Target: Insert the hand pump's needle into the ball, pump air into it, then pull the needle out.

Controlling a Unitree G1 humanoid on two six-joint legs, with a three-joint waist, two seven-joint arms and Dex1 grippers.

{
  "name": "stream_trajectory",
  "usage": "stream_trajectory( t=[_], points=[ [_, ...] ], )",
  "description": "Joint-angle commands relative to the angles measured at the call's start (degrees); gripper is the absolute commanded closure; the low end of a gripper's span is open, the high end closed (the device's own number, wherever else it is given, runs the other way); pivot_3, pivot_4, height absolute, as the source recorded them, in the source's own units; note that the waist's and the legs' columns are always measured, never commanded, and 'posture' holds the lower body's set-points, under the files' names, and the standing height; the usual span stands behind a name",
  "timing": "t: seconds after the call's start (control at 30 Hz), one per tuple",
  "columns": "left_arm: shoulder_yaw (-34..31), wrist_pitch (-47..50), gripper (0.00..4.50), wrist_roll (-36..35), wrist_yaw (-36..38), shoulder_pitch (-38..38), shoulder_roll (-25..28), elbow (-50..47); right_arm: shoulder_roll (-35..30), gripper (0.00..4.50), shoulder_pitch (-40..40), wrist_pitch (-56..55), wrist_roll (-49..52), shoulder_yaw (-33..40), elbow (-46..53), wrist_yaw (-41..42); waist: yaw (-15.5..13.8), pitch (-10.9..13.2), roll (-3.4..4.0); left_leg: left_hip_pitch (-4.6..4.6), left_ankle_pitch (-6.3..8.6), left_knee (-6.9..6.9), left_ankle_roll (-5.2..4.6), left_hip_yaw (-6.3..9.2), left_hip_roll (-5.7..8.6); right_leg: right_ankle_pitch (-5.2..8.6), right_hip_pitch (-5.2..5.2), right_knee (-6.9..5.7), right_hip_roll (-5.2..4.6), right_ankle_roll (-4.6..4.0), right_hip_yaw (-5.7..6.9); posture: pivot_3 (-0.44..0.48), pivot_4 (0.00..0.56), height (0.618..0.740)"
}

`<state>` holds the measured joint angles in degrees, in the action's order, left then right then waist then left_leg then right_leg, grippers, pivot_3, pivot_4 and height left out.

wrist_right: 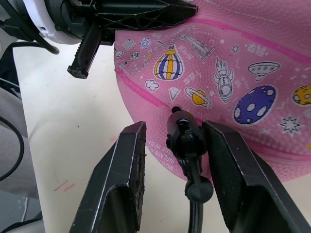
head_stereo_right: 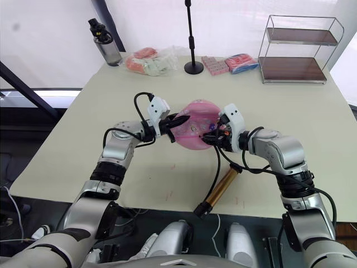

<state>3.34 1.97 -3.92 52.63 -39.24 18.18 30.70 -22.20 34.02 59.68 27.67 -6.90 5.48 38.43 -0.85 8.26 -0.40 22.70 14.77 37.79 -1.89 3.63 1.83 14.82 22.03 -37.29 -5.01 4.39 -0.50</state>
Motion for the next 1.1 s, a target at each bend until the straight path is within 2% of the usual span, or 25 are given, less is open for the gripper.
stream_trajectory(
  t=[0.03, 0.23, 0.27, 0.33, 0.4, 0.67, 0.87, 1.1],
  points=[
    [5.21, 2.03, 4.50, 3.07, 0.97, 3.07, -1.19, 4.89, -0.05, 2.58, 1.32, -1.28, 0.19, 0.24, 0.59, 0.42, 0.00, 0.00, 0.00, 0.00, 0.00, 0.00, 0.00, 0.00, 0.00, 0.00, 0.00, 0.00, 0.00, 0.00, 0.00, 0.000, 0.150, 0.736],
    [5.19, 2.13, 4.50, 3.05, 0.91, 3.07, -1.21, 4.83, 0.14, 2.58, 1.37, -1.24, 0.26, 0.41, 0.43, 0.29, 0.00, 0.00, 0.00, 0.00, 0.00, 0.00, 0.00, 0.00, 0.00, 0.00, 0.00, 0.00, 0.00, 0.00, 0.00, 0.000, 0.150, 0.736],
    [5.20, 2.13, 4.50, 3.05, 0.91, 3.10, -1.22, 4.81, 0.15, 3.01, 1.36, -1.27, 0.27, 0.41, 0.42, 0.30, 0.00, 0.00, 0.00, 0.00, 0.00, 0.00, 0.00, 0.00, 0.00, 0.00, 0.00, 0.00, 0.00, 0.00, 0.00, 0.000, 0.150, 0.736],
    [5.25, 2.20, 4.50, 3.05, 0.91, 3.17, -1.29, 4.72, 0.15, 3.30, 1.36, -1.33, 0.32, 0.44, 0.39, 0.38, 0.00, 0.00, 0.00, 0.00, 0.00, 0.00, 0.00, 0.00, 0.00, 0.00, 0.00, 0.00, 0.00, 0.00, 0.00, 0.000, 0.150, 0.736],
    [5.27, 2.23, 4.50, 3.06, 0.89, 3.19, -1.31, 4.71, 0.19, 4.08, 1.39, -1.40, 0.30, 0.49, 0.34, 0.39, 0.00, 0.00, 0.00, 0.00, 0.00, 0.00, 0.00, 0.00, 0.00, 0.00, 0.00, 0.00, 0.00, 0.00, 0.00, 0.000, 0.150, 0.736],
    [5.23, 2.26, 4.50, 3.05, 0.71, 3.36, -1.35, 4.61, -1.02, 4.12, 1.69, -2.73, -1.47, -1.39, 1.16, 0.79, 0.01, 0.00, 0.00, 0.00, 0.00, 0.00, 0.00, 0.00, 0.00, 0.00, 0.00, 0.00, 0.00, 0.00, 0.00, 0.000, 0.150, 0.736],
    [5.51, 3.26, 4.50, 3.55, 0.28, 3.45, -1.18, 4.98, -5.28, 4.12, 3.63, -7.68, -8.49, -8.94, 3.82, 1.46, 0.01, 0.00, 0.01, 0.00, 0.00, 0.00, 0.00, 0.00, 0.01, 0.00, 0.00, 0.01, 0.00, 0.01, 0.01, 0.000, 0.150, 0.736],
    [6.89, 4.15, 4.50, 5.32, -0.05, 3.66, -1.17, 5.77, -7.60, 4.12, 7.03, -6.84, -13.50, -14.14, 6.27, 1.04, 0.03, -0.02, 0.02, 0.00, 0.00, 0.00, 0.00, 0.01, 0.02, 0.01, 0.00, 0.02, 0.00, 0.01, 0.02, 0.000, 0.150, 0.736]
  ],
)
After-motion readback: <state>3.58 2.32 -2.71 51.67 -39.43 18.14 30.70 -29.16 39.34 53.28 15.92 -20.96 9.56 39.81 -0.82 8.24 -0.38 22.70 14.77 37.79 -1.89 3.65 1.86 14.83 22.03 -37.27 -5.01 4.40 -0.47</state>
